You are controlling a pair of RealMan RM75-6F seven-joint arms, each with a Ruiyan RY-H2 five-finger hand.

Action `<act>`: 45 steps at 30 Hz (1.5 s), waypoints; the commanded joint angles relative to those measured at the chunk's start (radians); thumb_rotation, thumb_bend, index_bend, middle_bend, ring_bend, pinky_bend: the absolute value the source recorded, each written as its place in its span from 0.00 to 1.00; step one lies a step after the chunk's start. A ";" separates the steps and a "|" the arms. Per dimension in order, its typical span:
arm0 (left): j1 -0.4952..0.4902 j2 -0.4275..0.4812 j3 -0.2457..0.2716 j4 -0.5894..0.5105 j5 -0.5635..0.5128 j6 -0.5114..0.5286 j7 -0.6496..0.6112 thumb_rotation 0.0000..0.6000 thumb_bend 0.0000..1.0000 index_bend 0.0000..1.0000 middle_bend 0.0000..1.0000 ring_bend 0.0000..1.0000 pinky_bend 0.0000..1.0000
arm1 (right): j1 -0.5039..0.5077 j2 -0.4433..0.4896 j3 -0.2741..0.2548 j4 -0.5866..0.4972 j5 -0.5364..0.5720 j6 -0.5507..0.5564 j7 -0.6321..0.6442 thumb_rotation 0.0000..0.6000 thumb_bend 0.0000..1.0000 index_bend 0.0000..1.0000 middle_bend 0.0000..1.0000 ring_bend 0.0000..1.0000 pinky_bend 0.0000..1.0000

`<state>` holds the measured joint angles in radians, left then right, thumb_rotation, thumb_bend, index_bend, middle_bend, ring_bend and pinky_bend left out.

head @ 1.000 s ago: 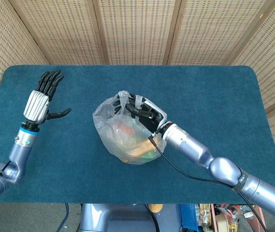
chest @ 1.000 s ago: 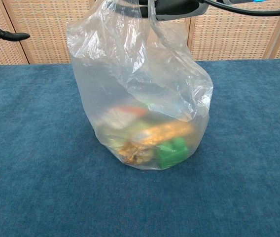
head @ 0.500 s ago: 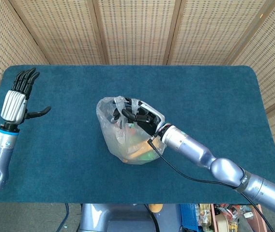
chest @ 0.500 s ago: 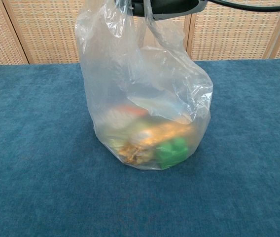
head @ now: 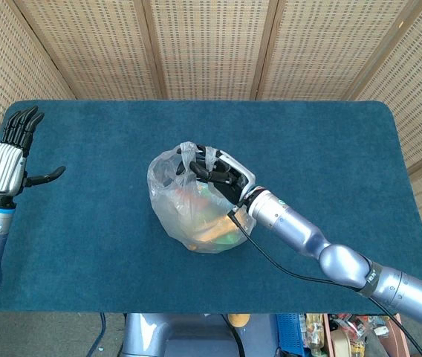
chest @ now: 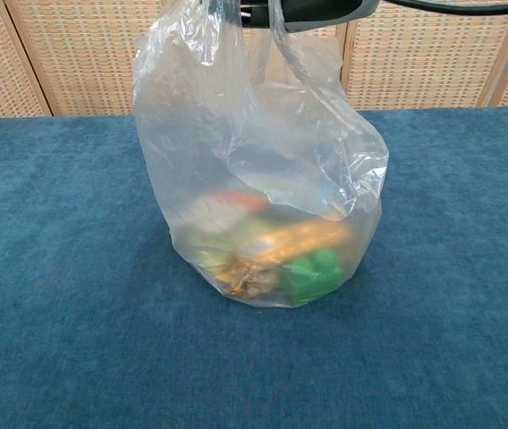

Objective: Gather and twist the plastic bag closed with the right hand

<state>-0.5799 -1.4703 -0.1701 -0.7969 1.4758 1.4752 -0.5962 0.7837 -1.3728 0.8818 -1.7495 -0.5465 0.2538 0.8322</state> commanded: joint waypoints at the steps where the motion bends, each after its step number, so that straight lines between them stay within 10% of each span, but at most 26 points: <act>1: 0.004 0.000 -0.002 -0.006 0.001 0.002 0.003 1.00 0.19 0.00 0.00 0.00 0.00 | 0.003 -0.001 -0.001 -0.010 0.001 0.028 0.010 1.00 0.58 0.32 0.48 0.37 0.41; 18: 0.032 0.004 -0.006 -0.017 -0.011 -0.011 -0.021 1.00 0.19 0.00 0.00 0.00 0.00 | -0.014 -0.023 0.027 -0.032 -0.037 0.072 0.058 1.00 0.59 0.32 0.45 0.32 0.32; 45: 0.174 0.186 0.020 -0.370 -0.083 -0.068 0.124 1.00 0.19 0.00 0.00 0.00 0.00 | 0.033 -0.003 0.020 -0.066 -0.021 0.164 0.083 1.00 0.59 0.31 0.43 0.31 0.21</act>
<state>-0.4116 -1.2949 -0.1509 -1.1519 1.4011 1.4186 -0.4810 0.8137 -1.3776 0.9032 -1.8173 -0.5714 0.4149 0.9138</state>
